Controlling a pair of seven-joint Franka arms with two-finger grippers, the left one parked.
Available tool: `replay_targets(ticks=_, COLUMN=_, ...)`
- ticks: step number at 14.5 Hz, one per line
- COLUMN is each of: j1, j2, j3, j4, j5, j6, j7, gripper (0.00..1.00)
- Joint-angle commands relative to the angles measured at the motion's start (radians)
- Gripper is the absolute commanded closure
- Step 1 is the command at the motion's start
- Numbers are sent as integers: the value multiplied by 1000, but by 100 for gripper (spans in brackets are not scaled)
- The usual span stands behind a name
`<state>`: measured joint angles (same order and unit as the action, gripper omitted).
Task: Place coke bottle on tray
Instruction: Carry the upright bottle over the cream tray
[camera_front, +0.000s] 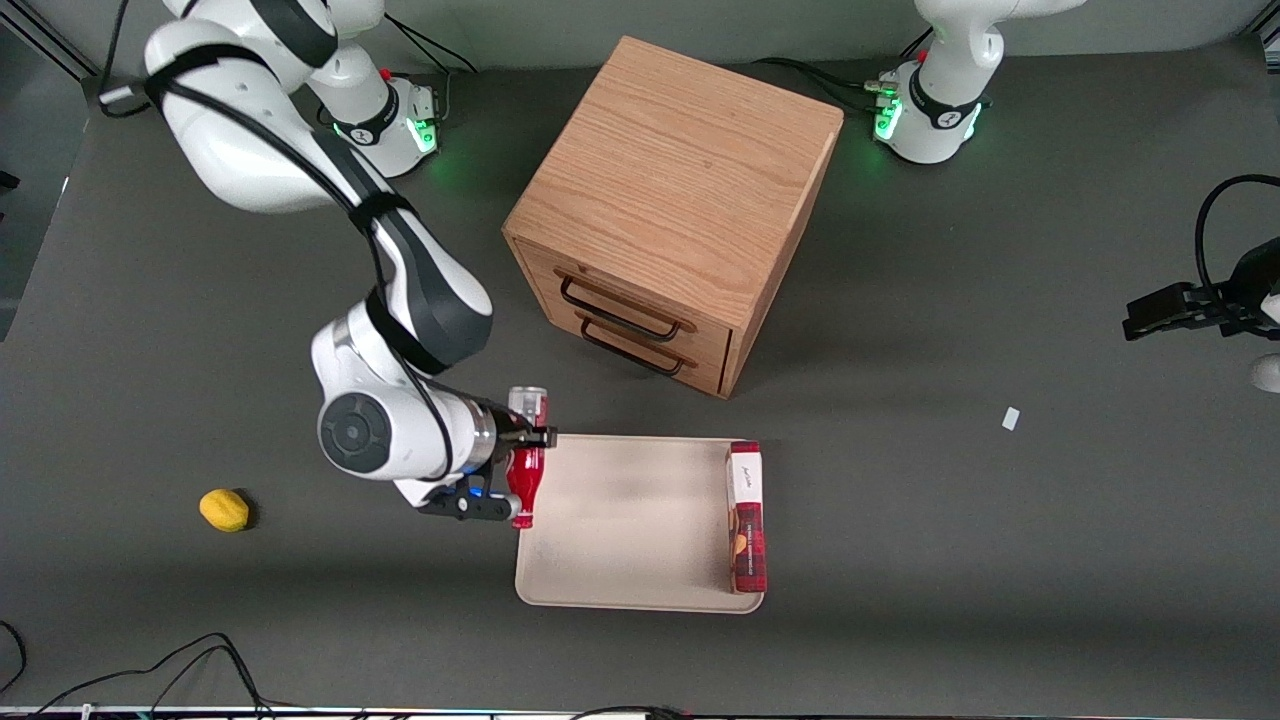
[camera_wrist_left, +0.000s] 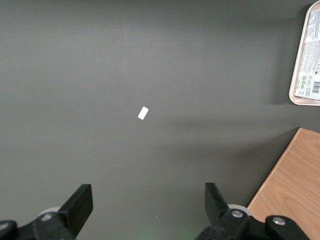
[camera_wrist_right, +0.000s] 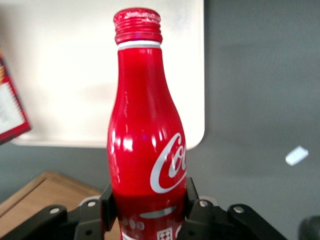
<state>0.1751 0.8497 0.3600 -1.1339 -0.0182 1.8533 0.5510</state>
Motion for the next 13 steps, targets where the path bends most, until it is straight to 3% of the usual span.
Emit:
replay_targets(ticks=1, j1=1, j2=57, j3=-1, j4=52, j5=-63, j6=58, j7=-16, gripper=100)
replay_targets(ticks=8, j1=14, j2=164, j3=-36, j4=59, j5=-65, j6=288, j7=-14, gripper=100)
replay_targets(ticks=13, j1=17, j2=190, j3=-38, j4=57, j5=-66, j6=323, j7=-14, gripper=100)
